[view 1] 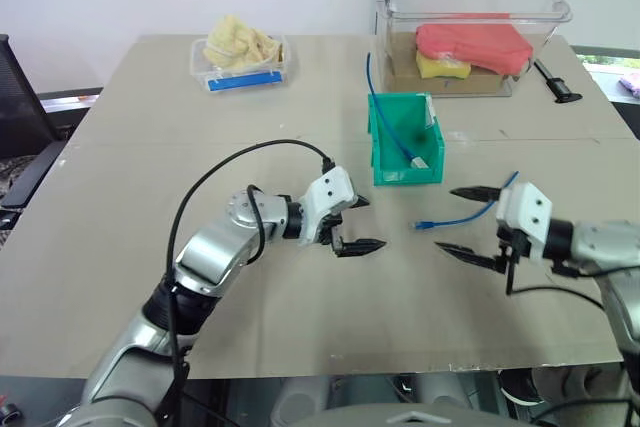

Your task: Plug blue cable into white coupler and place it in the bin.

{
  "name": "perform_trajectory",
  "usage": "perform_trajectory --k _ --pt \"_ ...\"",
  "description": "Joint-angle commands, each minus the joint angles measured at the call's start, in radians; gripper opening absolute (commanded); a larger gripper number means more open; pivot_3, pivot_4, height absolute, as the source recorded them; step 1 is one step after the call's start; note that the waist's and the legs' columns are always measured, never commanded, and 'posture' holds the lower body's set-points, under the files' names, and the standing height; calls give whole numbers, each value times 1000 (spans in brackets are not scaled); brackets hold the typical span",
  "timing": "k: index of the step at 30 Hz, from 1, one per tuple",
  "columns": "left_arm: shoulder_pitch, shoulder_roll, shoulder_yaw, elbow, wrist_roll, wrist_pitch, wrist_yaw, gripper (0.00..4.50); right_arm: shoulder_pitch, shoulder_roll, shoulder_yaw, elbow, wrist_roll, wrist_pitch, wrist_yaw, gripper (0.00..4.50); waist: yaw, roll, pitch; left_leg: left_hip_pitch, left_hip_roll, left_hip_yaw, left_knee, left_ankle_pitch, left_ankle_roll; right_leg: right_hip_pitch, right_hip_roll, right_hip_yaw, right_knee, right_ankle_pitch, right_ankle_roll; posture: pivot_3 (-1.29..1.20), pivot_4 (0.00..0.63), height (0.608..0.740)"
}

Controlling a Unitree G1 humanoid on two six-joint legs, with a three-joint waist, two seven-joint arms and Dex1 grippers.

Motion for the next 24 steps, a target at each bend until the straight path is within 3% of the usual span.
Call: perform_trajectory --k 1,5,10,13,20,21,24 --pt "-84 -39 -44 75 49 -43 -49 4475 155 42 -107 -103 3 -23 -102 4391 -4 0 0 0 0 0 1 0 0 0 0 0 0 0 0 0 150 740" --pt "-189 -114 -85 198 94 -75 -86 4475 336 105 -155 -156 -4 -73 -175 4391 -9 0 0 0 -1 4 2 -2 3 0 0 3 0 0 1 0 150 740" --pt "-246 -181 -148 286 154 -101 -123 4475 442 145 -153 -231 -26 -93 -252 4391 -22 1 -1 5 1 6 2 -2 3 3 0 5 2 -2 5 0 150 740" --pt "-260 -209 -181 348 202 -112 -130 3641 467 159 -137 -267 -36 -89 -293 4500 -24 1 -1 5 1 6 2 -2 3 3 0 5 2 -2 5 0 150 740" --pt "-269 -248 -212 434 270 -145 -153 322 472 159 -111 -311 -34 -67 -346 4500 -22 0 -1 5 0 5 2 -2 4 3 0 5 2 -2 5 0 150 740" --pt "-267 -249 -214 440 277 -153 -159 69 470 157 -111 -313 -30 -63 -351 4500 -22 0 -1 5 1 5 2 -2 4 3 0 4 2 -2 5 0 150 740" --pt "-256 -249 -204 442 287 -184 -172 69 461 162 -109 -325 4 -27 -366 4500 -21 0 -1 5 0 5 2 -2 4 3 0 5 2 -2 5 0 150 740"
